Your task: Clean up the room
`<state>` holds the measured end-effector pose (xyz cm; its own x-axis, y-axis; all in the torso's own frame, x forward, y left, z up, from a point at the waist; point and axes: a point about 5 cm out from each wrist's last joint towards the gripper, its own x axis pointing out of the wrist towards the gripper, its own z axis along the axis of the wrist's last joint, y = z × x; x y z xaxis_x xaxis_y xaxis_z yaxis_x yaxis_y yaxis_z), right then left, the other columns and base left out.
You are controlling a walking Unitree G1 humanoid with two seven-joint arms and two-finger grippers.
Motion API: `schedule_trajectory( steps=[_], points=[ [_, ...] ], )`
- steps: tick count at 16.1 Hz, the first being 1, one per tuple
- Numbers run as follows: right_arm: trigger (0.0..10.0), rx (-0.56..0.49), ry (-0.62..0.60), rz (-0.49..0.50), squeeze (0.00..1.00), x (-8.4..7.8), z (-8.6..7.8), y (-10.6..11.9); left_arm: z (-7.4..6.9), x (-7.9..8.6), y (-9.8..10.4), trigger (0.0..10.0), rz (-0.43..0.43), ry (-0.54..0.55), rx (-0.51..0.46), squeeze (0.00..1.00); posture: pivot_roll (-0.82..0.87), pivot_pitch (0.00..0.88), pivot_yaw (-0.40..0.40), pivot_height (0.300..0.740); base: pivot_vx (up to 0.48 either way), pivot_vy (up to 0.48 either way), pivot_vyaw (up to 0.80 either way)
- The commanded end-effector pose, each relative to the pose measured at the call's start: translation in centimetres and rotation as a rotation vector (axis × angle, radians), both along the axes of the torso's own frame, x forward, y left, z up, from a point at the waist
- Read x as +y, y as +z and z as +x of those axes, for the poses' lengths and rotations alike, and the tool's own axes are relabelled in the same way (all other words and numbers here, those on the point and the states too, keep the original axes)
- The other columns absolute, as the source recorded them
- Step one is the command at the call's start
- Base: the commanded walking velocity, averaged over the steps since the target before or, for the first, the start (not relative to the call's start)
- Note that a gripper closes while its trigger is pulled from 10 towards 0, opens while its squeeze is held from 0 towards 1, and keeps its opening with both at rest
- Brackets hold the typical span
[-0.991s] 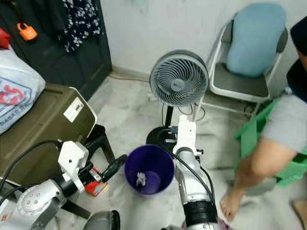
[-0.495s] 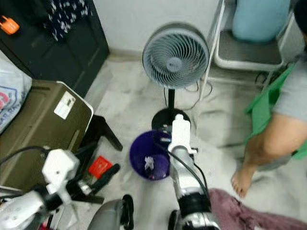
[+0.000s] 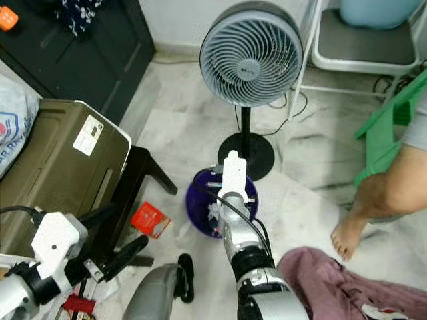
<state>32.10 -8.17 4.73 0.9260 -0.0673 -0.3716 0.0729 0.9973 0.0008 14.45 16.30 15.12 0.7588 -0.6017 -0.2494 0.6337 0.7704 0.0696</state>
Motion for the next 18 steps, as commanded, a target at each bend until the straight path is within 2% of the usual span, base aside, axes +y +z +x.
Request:
schedule_trajectory(
  steps=[1,2,5,9,11,13,14,16,18],
  points=[
    [10.0,0.007,0.017,0.040,0.00,1.4,-0.1,0.0,-0.3,0.1,0.2,10.0,0.012,-0.008,0.015,0.00,0.38,0.320,0.161,0.740,0.000,0.000,0.00],
    [10.0,0.004,0.000,0.047,1.00,1.3,0.0,-0.1,-0.2,-0.1,0.3,10.0,0.015,-0.016,0.019,0.00,0.38,0.320,0.162,0.740,0.000,0.000,0.00],
    [10.0,-0.024,-0.024,0.042,1.00,0.6,0.2,-0.2,1.2,-0.6,0.2,10.0,0.012,-0.008,0.004,0.00,0.37,0.309,0.163,0.740,0.000,0.000,0.00],
    [10.0,-0.086,0.011,0.033,1.00,0.9,1.0,0.9,3.3,-1.2,-0.1,10.0,0.010,0.010,-0.020,0.00,0.34,0.282,0.152,0.740,0.000,0.000,0.00],
    [10.0,-0.102,0.016,0.041,1.00,1.2,1.1,1.1,4.9,-2.3,0.7,10.0,0.007,0.014,-0.050,0.00,0.35,0.271,0.151,0.740,0.000,0.000,0.00],
    [10.0,-0.097,0.016,0.071,1.00,1.4,1.2,1.2,5.8,-2.9,1.5,10.0,0.005,0.013,-0.070,0.00,0.35,0.269,0.153,0.740,0.000,0.000,0.00],
    [10.0,-0.109,0.033,0.092,1.00,1.8,1.3,1.5,6.7,-4.0,3.3,10.0,0.001,0.011,-0.109,0.00,0.35,0.259,0.155,0.740,0.000,0.000,0.00],
    [10.0,-0.119,0.071,0.117,1.00,2.2,1.4,1.7,7.4,-5.7,4.4,10.0,-0.007,0.014,-0.141,0.00,0.34,0.247,0.152,0.740,0.000,0.000,0.00],
    [10.0,-0.136,0.132,0.131,1.00,2.6,1.4,2.0,8.5,-8.5,5.2,10.0,-0.028,0.016,-0.161,0.00,0.31,0.226,0.138,0.740,0.000,0.000,0.00]
  ],
)
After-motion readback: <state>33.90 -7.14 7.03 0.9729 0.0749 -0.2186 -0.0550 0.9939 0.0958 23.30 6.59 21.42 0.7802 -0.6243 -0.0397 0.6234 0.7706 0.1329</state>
